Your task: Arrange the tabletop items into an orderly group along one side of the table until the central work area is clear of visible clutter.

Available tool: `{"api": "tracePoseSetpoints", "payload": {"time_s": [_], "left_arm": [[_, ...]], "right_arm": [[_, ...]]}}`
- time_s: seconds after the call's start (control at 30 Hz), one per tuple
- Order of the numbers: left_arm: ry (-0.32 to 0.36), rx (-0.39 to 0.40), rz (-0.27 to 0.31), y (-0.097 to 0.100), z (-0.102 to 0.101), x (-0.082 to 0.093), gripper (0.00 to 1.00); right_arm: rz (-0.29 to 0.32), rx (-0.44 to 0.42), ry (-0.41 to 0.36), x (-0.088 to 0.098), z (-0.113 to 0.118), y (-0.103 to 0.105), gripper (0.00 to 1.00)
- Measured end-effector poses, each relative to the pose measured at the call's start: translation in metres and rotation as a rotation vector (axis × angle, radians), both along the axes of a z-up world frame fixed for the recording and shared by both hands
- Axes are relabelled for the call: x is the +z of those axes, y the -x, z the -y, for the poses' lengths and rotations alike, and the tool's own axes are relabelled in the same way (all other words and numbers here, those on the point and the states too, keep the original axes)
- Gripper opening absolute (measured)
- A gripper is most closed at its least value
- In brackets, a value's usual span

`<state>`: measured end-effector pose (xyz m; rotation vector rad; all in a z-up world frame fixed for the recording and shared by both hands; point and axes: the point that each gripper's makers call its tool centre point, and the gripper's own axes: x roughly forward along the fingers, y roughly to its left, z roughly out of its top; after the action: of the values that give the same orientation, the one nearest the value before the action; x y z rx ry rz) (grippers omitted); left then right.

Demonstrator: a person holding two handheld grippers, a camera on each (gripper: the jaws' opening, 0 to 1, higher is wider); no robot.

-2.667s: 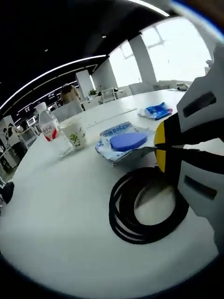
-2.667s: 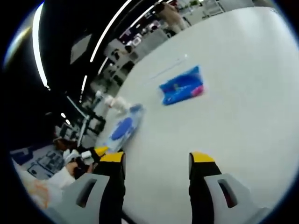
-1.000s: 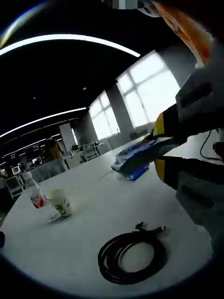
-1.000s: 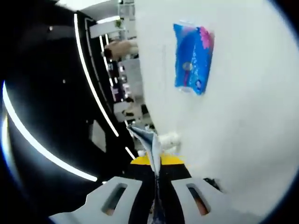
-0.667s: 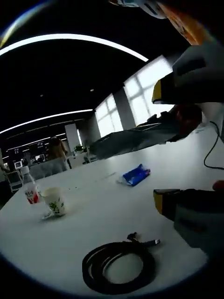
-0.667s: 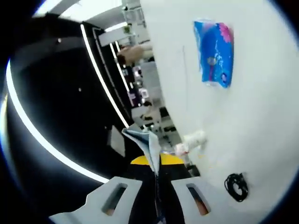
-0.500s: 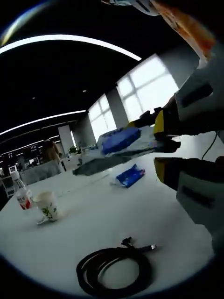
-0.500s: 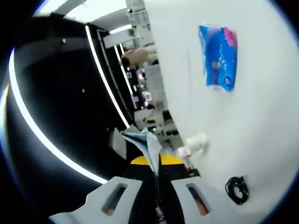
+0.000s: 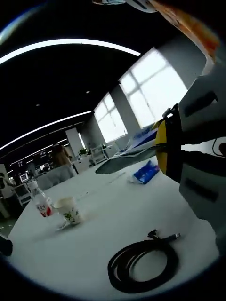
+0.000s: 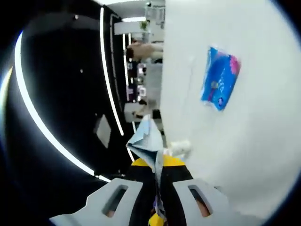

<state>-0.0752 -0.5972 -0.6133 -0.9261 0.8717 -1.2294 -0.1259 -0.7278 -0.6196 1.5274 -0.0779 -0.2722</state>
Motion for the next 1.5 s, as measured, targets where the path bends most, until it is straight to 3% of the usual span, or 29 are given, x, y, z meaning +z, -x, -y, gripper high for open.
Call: {"api": "tracePoseSetpoints", "payload": {"time_s": [0.1,0.27,0.67,0.8,0.9,1.3,1.5], "left_arm": [[0.002,0.021,0.01,-0.009,0.001,0.005,0.0],[0.0,0.063,0.05,-0.027,0.003,0.015,0.0],[-0.032,0.064,0.114,-0.05,0.021,0.02,0.0],[-0.058,0.052,0.138,-0.06,0.028,0.017,0.0],[-0.063,0.05,0.14,-0.066,0.033,0.016,0.0],[-0.101,0.052,0.129,-0.096,0.044,-0.002,0.0],[-0.025,0.003,0.126,-0.099,0.056,0.017,0.0]], "right_arm": [[-0.019,0.053,0.13,0.009,-0.007,0.002,0.0],[-0.03,0.108,0.223,0.02,-0.018,0.003,0.0],[-0.096,0.101,0.291,0.016,-0.018,-0.001,0.0],[-0.104,0.091,0.26,0.01,-0.014,-0.005,0.0],[-0.158,0.084,0.255,-0.003,-0.011,-0.01,0.0],[-0.227,0.105,0.306,-0.021,0.0,-0.036,0.02],[-0.221,0.07,0.313,-0.025,0.012,-0.039,0.06]]}}
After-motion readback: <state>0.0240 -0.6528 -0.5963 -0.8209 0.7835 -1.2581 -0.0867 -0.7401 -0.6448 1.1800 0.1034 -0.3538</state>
